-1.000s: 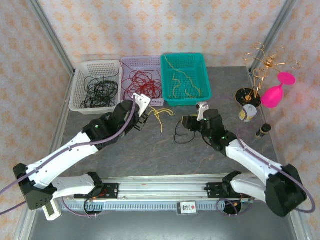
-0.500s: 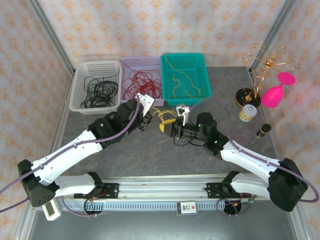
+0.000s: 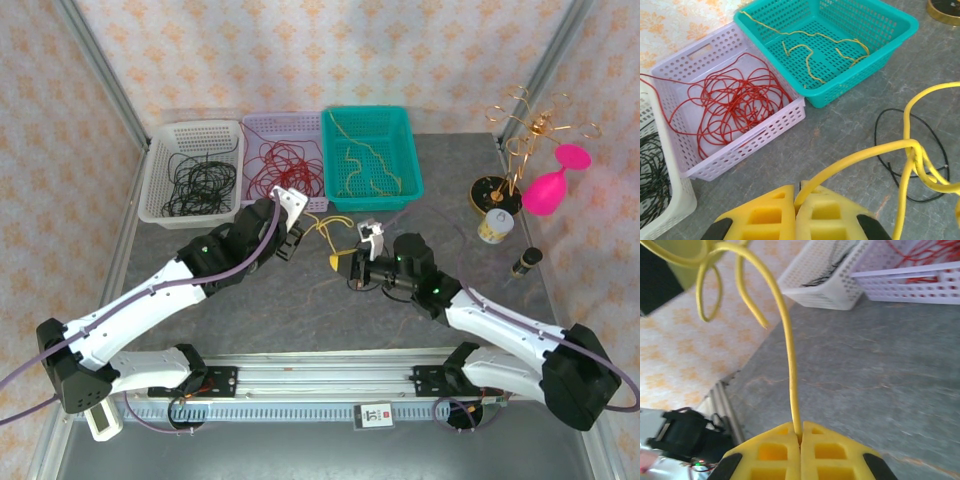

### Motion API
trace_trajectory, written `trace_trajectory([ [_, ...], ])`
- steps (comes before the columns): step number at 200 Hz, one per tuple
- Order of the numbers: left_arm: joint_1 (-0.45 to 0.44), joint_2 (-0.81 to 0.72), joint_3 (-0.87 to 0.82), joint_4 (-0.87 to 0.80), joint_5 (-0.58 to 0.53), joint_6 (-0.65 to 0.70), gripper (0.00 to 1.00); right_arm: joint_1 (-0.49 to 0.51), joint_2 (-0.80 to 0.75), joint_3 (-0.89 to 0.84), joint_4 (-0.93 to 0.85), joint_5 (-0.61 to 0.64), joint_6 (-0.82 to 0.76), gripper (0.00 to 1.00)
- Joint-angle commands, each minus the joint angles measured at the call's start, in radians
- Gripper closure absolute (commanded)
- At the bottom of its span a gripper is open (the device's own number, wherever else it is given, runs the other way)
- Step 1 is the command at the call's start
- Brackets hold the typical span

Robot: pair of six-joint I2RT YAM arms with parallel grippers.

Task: Untangle the cables

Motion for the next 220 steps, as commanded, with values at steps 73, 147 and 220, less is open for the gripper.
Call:
trace_trajectory([
  [73, 0.197, -0.059, -0.071, 0.067, -0.075, -0.096, 1.00, -0.012, -0.177, 0.094, -0.441, 0.424, -0.101, 1.00],
  [147, 0.221, -0.049, -0.085, 0.142, 0.162, -0.047, 1.00, -0.025, -0.173, 0.184, -0.403, 0.290, -0.105, 0.53],
  [220, 0.183, -0.082, -0.136, 0.110, 0.360, 0.058, 1.00, -0.134, 0.041, 0.424, -0.392, 0.127, 0.202, 0.43],
])
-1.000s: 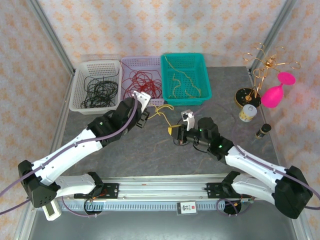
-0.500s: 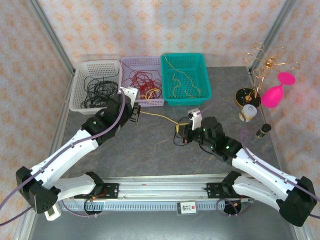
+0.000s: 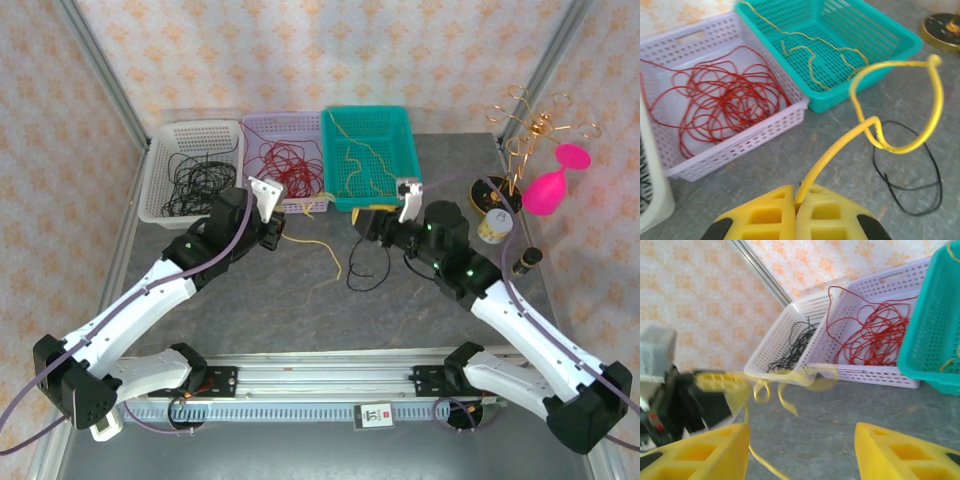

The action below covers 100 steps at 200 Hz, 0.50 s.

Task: Untangle the cables

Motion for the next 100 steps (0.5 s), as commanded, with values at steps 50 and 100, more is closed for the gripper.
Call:
trace_trajectory([
  [50, -0.071, -0.038, -0.030, -0.016, 0.026, 0.120, 1.00, -0.036, 0.265, 0.054, 0.027, -0.324, 0.480, 0.45],
  [100, -0.075, -0.057, -0.047, 0.046, -0.028, 0.119, 1.00, -0.036, 0.288, -0.038, 0.102, -0.392, 0.582, 0.61],
])
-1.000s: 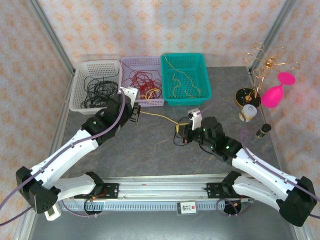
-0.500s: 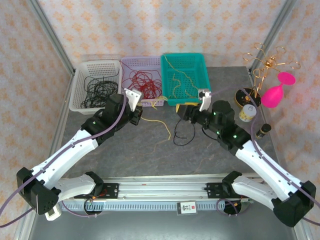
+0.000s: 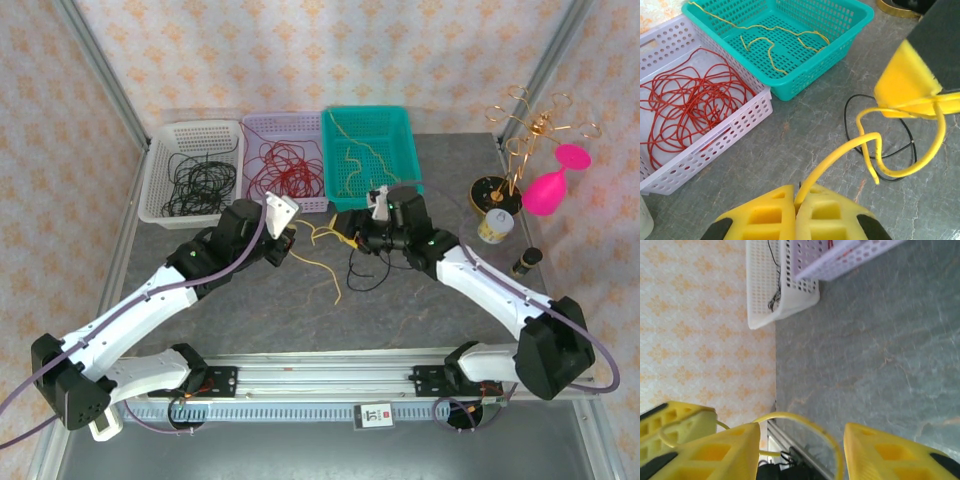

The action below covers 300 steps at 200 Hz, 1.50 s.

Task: Untangle the cables

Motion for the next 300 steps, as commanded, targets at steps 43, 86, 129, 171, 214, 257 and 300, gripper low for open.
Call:
trace_trajectory([
  [43, -0.002, -0.047, -0.008, 0.090, -0.110, 0.022, 1.00, -0.001, -0.022, -0.119, 0.185, -0.064, 0.166, 0.85],
  [86, 0.001, -0.045, 0.024, 0.094, -0.177, 0.027, 1.00, -0.032, -0.089, -0.084, -0.093, 0.194, -0.043, 0.88],
  [129, 0.001, 0.068, 0.118, 0.190, -0.182, -0.004, 1.00, -0.102, -0.220, 0.042, -0.240, 0.479, -0.221, 0.49],
  [171, 0.028, 0.322, 0.307, 0.376, -0.362, -0.135, 1.00, -0.109, -0.301, 0.164, -0.406, 0.887, -0.402, 0.44],
  [214, 0.054, 0.692, 0.621, 0.439, -0.474, -0.171, 1.00, -0.110, -0.409, 0.136, -0.396, 0.941, -0.426, 0.44],
  [257, 0.061, 1.035, 0.903, 0.429, -0.512, -0.218, 1.00, -0.109, -0.455, 0.045, -0.394, 0.879, -0.407, 0.44],
  [300, 0.053, 1.241, 1.006, 0.389, -0.466, -0.287, 0.97, -0.109, -0.400, -0.011, -0.414, 0.795, -0.415, 0.43],
])
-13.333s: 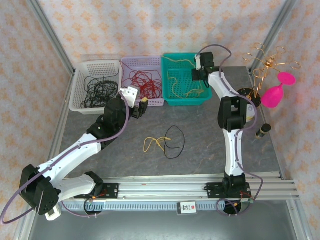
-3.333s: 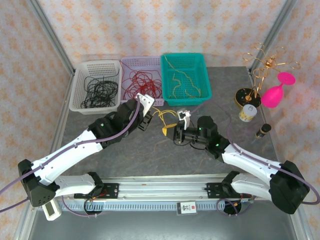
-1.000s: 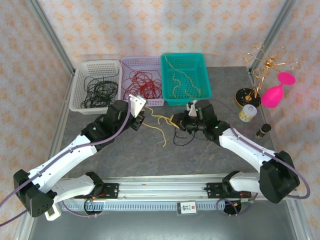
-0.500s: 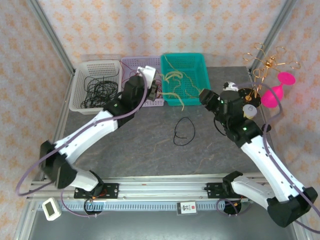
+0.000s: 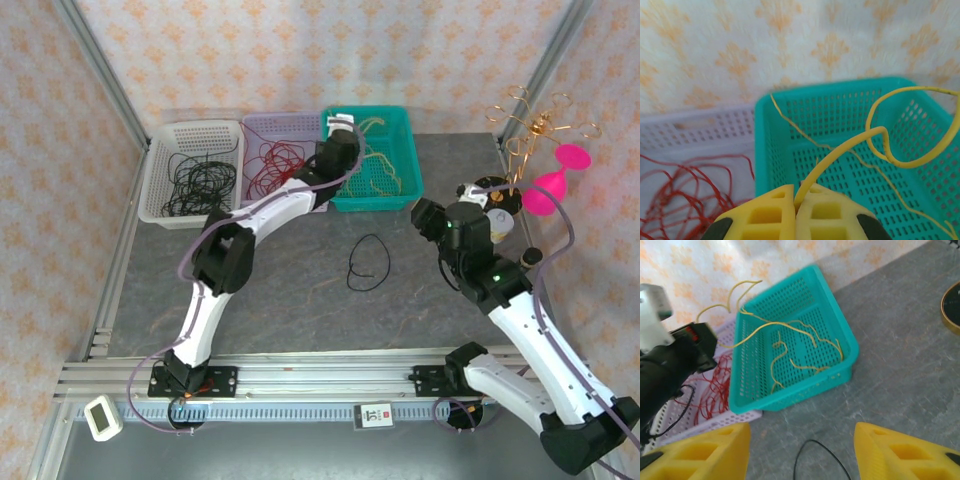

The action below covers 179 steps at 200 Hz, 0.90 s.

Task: Untangle the cables

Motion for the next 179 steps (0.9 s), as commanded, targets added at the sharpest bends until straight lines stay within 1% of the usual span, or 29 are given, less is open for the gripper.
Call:
trace_trajectory([
  [1, -0.001, 0.067, 0.053, -0.029, 0.008, -0.064, 0.96, 0.000, 0.031, -0.036, -0.018, -0.063, -0.015, 0.43],
  [6, -0.001, 0.079, 0.058, -0.035, 0.016, -0.073, 0.92, -0.001, 0.038, -0.054, -0.009, -0.082, -0.014, 0.43],
  [13, -0.001, 0.094, 0.067, -0.050, 0.027, -0.083, 0.83, 0.000, 0.044, -0.091, 0.008, -0.105, -0.011, 0.42],
  [23, -0.002, 0.103, 0.075, -0.071, 0.035, -0.093, 0.63, -0.001, 0.054, -0.151, 0.037, -0.137, -0.003, 0.42],
  [28, -0.001, 0.103, 0.074, -0.080, 0.041, -0.095, 0.57, -0.001, 0.063, -0.180, 0.053, -0.156, -0.001, 0.41],
  [42, -0.002, 0.084, 0.071, -0.106, 0.043, -0.091, 0.49, -0.001, 0.101, -0.258, 0.118, -0.228, -0.008, 0.41],
  [59, -0.001, 0.041, 0.066, -0.140, 0.050, -0.075, 0.41, -0.001, 0.180, -0.306, 0.167, -0.242, -0.022, 0.40],
  [74, -0.002, -0.024, 0.044, -0.160, 0.066, -0.061, 0.37, -0.001, 0.257, -0.316, 0.217, -0.230, -0.048, 0.40],
  [95, -0.003, -0.145, -0.050, -0.155, 0.099, -0.058, 0.35, 0.000, 0.362, -0.307, 0.318, -0.194, -0.109, 0.40],
  [116, -0.005, -0.278, -0.177, -0.140, 0.147, -0.061, 0.34, -0.002, 0.466, -0.291, 0.412, -0.198, -0.172, 0.40],
  [138, -0.016, -0.436, -0.329, -0.127, 0.154, -0.064, 0.33, -0.002, 0.584, -0.262, 0.466, -0.223, -0.208, 0.41],
  [156, -0.021, -0.571, -0.483, -0.100, 0.164, -0.084, 0.33, 0.000, 0.668, -0.237, 0.495, -0.228, -0.230, 0.46],
  [179, -0.024, -0.729, -0.676, -0.063, 0.174, -0.107, 0.33, 0.000, 0.724, -0.210, 0.524, -0.212, -0.250, 0.62],
])
